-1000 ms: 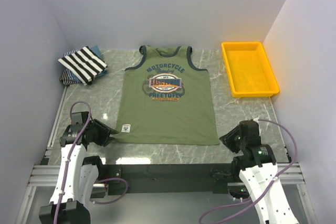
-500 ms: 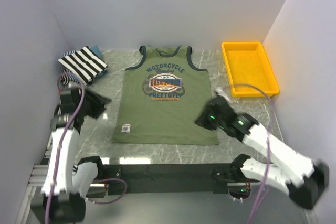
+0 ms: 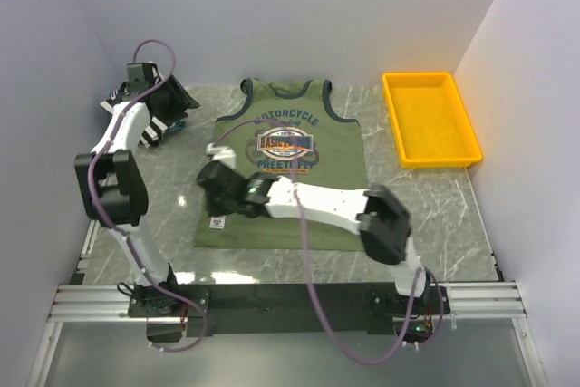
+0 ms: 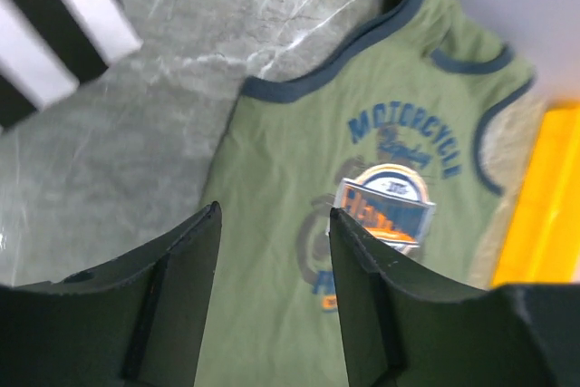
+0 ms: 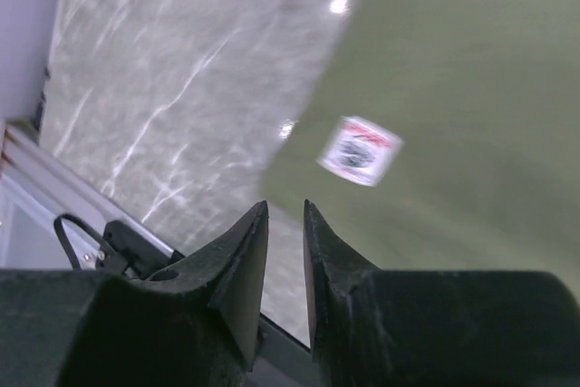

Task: Fold and stack the tank tops
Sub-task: Fold the tank top

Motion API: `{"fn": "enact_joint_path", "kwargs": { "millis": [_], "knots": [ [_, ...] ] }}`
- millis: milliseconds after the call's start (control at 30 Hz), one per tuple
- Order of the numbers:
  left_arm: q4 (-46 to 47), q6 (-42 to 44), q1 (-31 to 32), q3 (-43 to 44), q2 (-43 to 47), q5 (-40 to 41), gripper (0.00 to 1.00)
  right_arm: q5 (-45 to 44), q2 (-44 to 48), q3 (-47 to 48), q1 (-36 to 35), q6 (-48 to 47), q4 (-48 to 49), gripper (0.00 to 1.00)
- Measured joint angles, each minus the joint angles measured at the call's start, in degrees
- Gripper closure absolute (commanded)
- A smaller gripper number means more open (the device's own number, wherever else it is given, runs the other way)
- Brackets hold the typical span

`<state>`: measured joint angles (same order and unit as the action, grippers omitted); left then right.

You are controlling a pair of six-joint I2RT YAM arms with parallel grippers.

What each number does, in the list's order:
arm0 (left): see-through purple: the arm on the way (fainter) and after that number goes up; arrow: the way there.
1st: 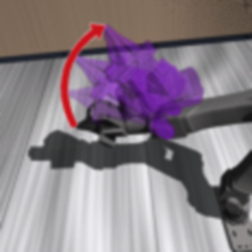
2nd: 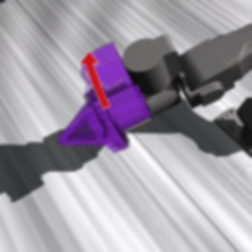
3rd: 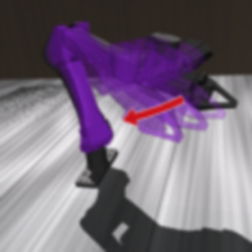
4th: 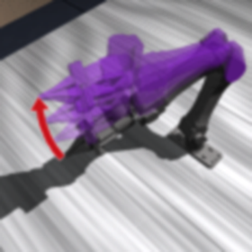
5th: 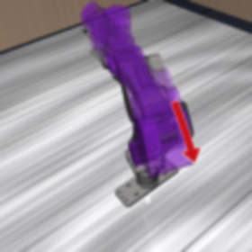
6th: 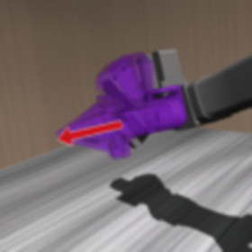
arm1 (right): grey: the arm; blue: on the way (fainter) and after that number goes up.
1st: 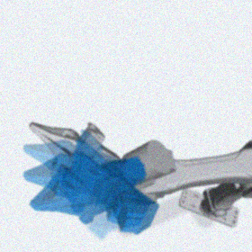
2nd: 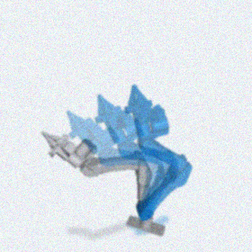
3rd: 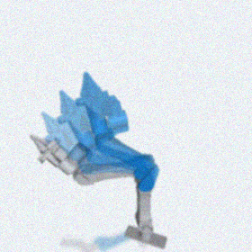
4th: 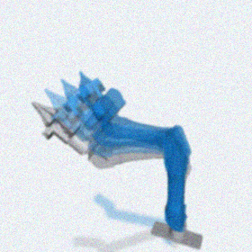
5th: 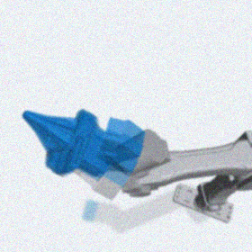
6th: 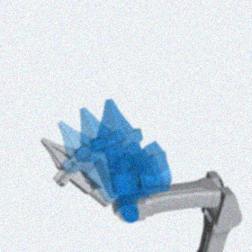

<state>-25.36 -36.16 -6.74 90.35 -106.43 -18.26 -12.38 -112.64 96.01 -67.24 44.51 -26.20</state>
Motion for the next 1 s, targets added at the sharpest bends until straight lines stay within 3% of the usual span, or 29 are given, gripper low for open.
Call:
{"fn": "enact_joint_path", "kwargs": {
  "millis": [100, 333, 1000],
  "knots": [
    [-1.79, 3.89, 0.83, 4.28, -5.14, -0.28, 0.39, 0.35, -7.89, 7.96, -3.19, -1.09, -0.63, 0.70],
    [-5.99, 5.73, 1.42, 6.32, -5.95, 0.22, 0.37, 0.28, -19.28, 17.99, -7.93, -2.49, -3.17, 0.70],
    [-6.01, 5.05, 1.29, 10.03, -5.38, 1.03, 0.38, -5.18, -25.73, 22.25, -8.48, -3.50, -5.66, 0.68]
  ]
}}
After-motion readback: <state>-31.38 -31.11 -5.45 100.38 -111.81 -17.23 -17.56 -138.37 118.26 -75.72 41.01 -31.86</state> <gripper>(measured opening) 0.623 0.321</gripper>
